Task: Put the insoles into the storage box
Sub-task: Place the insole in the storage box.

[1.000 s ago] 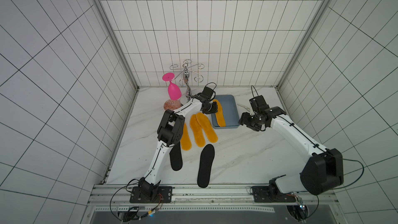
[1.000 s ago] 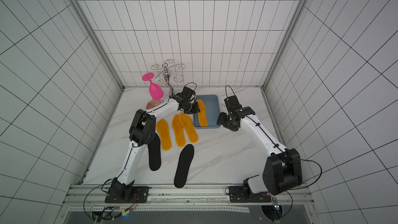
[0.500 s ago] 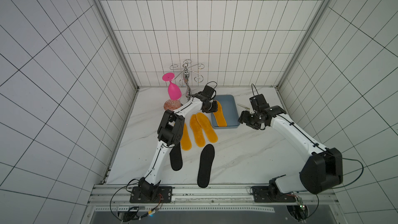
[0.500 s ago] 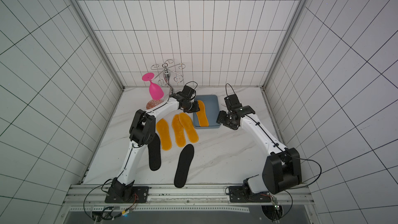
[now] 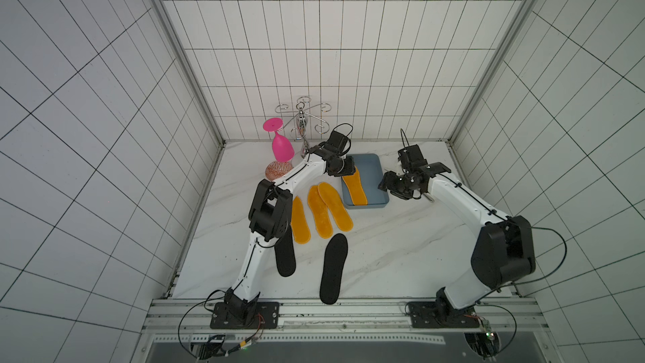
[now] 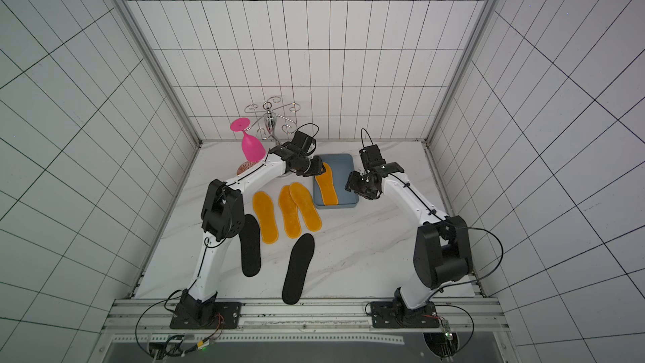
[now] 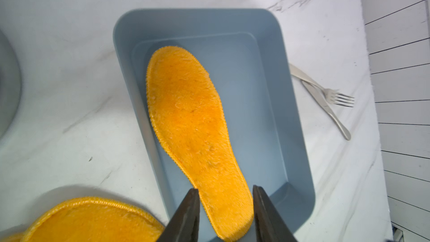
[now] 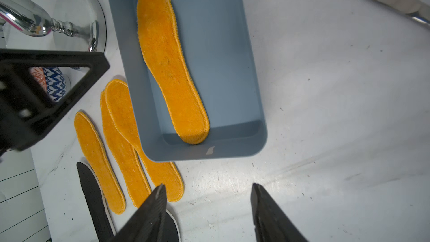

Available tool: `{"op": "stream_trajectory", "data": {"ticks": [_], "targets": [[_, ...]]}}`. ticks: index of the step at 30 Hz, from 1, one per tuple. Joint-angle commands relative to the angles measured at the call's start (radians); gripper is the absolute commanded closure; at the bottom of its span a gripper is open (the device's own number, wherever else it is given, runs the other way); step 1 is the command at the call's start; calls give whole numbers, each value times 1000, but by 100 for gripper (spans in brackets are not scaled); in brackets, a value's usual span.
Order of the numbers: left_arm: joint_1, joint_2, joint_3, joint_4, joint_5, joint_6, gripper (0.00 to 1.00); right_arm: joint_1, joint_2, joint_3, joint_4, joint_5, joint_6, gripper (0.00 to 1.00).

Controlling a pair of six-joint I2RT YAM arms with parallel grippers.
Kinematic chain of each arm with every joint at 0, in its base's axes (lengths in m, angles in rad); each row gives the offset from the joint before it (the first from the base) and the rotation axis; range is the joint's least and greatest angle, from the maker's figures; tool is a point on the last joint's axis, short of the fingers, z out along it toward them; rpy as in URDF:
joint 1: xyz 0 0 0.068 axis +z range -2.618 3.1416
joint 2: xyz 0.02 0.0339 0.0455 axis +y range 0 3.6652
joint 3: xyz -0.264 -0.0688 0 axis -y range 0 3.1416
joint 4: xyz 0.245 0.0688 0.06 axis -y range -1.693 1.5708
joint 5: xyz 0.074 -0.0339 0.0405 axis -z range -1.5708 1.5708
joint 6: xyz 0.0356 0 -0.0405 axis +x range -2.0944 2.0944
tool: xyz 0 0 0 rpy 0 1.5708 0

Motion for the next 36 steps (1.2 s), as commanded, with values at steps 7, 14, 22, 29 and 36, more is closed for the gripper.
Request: {"op": "stream_trajectory", "data": {"ticks": [7, 14, 22, 29, 36], "targets": [[-31, -267, -250, 34, 14, -11, 57, -11, 172, 125, 96, -69, -24, 40], [-39, -444, -493, 82, 19, -35, 51, -11, 306, 191, 133, -100, -41, 41], [12, -613, -730, 142, 33, -80, 41, 11, 414, 239, 157, -122, -61, 40], [89, -702, -835, 159, 54, -80, 30, 42, 482, 263, 168, -138, -70, 40], [153, -746, -882, 136, 72, -63, 28, 72, 519, 279, 180, -154, -61, 40]]}}
